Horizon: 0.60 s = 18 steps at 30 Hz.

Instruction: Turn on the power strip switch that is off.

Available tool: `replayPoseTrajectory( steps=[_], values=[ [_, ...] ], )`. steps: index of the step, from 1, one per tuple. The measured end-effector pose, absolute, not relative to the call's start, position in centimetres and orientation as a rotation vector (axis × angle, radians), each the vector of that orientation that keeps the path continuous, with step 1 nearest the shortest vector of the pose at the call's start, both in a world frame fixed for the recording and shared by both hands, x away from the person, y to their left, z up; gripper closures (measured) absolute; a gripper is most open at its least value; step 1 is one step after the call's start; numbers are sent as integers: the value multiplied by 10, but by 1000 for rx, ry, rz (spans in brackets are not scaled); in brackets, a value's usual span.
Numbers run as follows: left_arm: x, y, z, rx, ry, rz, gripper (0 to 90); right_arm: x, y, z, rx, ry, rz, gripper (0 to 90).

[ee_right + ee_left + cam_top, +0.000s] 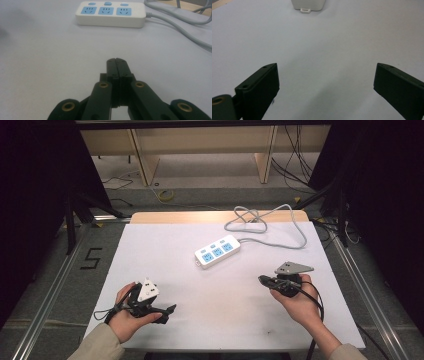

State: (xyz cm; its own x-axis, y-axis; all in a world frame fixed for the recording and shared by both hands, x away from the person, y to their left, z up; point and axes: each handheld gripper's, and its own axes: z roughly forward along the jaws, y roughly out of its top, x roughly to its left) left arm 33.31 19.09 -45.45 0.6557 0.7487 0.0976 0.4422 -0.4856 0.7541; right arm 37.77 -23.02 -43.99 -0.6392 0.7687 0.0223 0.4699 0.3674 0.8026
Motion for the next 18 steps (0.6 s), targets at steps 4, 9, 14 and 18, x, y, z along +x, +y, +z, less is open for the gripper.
replayPoseTrajectory(
  steps=[4,9,14,18],
  values=[
    [333,191,-454,2152,919,547,60,382,-225,-439,1078,2277,1163,900],
    [333,191,-455,2155,920,549,60,387,-220,-437,1069,2272,1166,900],
    [333,191,-455,2156,921,549,60,392,-215,-436,1061,2275,1165,900],
    [333,191,-455,2156,920,548,61,397,-210,-436,1055,2279,1163,900]
  ],
)
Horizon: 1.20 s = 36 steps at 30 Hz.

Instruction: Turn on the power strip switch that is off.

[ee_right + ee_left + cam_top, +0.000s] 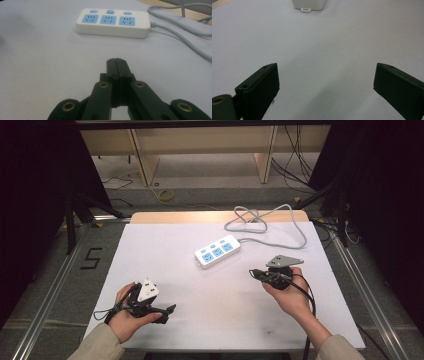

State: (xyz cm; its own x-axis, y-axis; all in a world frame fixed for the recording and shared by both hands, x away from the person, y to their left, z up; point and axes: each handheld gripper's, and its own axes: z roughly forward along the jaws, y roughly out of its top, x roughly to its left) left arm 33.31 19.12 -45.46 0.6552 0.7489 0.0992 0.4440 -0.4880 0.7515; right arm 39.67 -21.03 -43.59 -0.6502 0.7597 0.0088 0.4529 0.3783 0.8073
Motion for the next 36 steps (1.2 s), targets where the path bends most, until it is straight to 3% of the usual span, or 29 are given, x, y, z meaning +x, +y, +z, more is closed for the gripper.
replayPoseTrajectory(
  steps=[36],
  values=[
    [332,189,-455,2158,916,522,64,441,-176,-434,1054,2288,1131,900]
  ],
)
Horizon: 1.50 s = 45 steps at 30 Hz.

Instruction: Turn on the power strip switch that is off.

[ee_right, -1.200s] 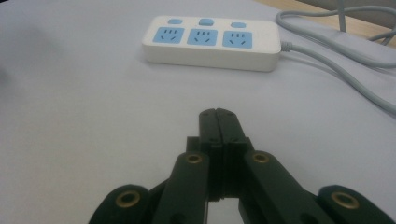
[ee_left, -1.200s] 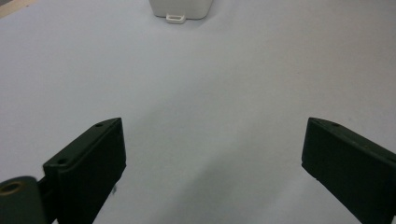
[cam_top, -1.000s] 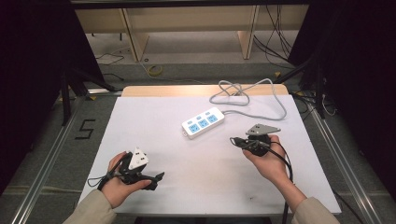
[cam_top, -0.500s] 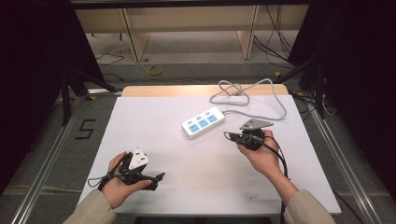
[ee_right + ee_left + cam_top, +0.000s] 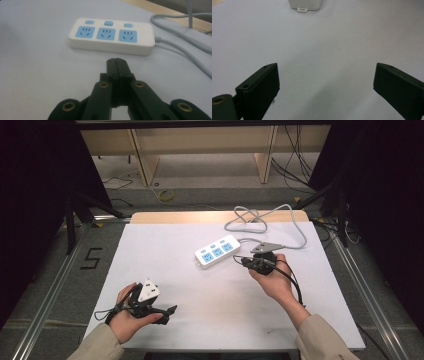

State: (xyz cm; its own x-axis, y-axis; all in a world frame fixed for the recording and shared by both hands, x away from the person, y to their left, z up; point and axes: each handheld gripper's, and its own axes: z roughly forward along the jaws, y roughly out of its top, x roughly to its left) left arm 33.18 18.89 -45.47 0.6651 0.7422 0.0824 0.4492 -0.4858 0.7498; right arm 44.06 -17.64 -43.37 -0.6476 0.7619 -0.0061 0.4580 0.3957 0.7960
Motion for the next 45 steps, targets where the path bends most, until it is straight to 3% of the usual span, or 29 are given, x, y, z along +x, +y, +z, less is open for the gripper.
replayPoseTrajectory(
  steps=[45],
  values=[
    [331,188,-455,2147,918,520,66,485,-149,-434,1075,2299,1081,900]
  ],
)
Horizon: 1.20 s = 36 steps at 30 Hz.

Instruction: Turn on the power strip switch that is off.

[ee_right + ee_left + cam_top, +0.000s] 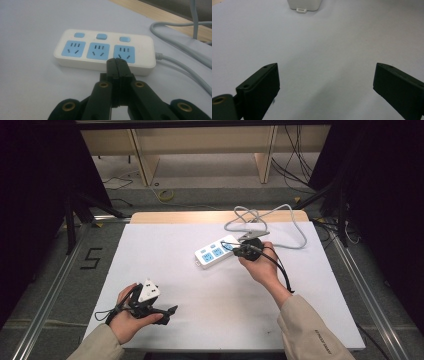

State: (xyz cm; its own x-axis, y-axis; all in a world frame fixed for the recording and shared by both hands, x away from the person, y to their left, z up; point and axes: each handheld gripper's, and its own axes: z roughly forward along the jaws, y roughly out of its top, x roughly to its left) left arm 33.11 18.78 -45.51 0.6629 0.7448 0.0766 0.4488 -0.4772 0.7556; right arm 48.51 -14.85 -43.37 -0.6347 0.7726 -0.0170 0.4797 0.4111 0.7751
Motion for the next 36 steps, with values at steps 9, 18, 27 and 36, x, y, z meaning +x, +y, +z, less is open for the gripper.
replayPoseTrajectory(
  steps=[9,18,27,36],
  values=[
    [330,187,-455,2150,918,520,66,491,-145,-432,1081,2291,1083,900],
    [330,187,-455,2151,918,517,67,499,-139,-433,1088,2297,1065,900],
    [329,187,-456,2149,918,519,67,508,-131,-439,1096,2308,1051,900],
    [328,188,-455,2145,926,519,67,515,-123,-439,1088,2316,1045,900]
  ],
)
